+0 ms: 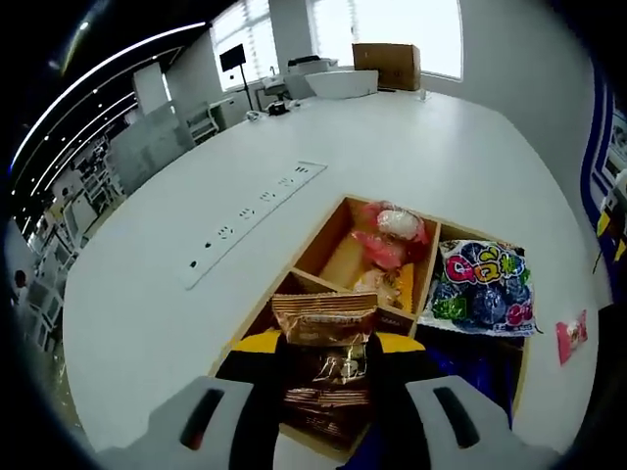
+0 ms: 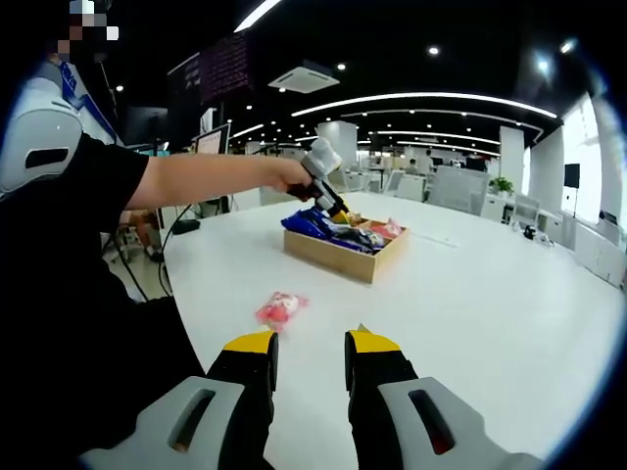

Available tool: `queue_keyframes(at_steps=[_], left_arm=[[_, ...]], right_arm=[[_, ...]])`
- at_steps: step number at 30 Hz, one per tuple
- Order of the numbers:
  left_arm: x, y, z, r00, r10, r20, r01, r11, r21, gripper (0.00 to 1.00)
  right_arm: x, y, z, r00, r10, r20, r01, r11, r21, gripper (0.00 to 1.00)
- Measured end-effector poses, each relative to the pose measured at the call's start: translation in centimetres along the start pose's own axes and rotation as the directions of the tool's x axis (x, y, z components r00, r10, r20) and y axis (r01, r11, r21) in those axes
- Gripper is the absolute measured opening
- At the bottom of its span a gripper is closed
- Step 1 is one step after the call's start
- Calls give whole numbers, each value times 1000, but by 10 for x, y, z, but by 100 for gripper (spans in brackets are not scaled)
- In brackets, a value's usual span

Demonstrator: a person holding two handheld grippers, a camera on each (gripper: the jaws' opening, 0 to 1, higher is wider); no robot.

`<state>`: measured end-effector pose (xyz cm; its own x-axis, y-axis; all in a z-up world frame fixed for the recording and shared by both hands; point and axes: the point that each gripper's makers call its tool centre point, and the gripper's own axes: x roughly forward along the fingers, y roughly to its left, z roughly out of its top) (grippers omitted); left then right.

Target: Pick up the scattered marshmallows, QQ candies, Oreo cookies, and mixed nuts on the table and sort them into separate containers

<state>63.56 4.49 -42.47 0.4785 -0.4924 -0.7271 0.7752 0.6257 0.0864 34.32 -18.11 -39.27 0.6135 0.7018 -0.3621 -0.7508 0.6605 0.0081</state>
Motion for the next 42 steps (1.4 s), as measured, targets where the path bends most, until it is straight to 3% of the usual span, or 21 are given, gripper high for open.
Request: queue_keyframes(at_steps=[6,14,31,37,42], left_arm=[[-10,-6,4,1000,4,12,-4,1000,-5,48],[-24,-2,17,998,14,59,-13,1000,-18,48],[-50,-4,25,993,16,120,-10,999,-49,47],[-66,-20,38,978,-23,210,34,998,-51,48],[-76,-26,38,971,-29,236,38,999,-37,48]], right_arm=[[2,2,1,1000,5,-1,-5,1000,-3,24],[3,5,7,1000,7,3,-7,1000,-13,24],[7,18,16,999,43,9,-43,998,-38,26],[10,22,13,999,50,-3,-50,998,-40,27],[13,25,13,999,50,-8,-51,998,-40,29]])
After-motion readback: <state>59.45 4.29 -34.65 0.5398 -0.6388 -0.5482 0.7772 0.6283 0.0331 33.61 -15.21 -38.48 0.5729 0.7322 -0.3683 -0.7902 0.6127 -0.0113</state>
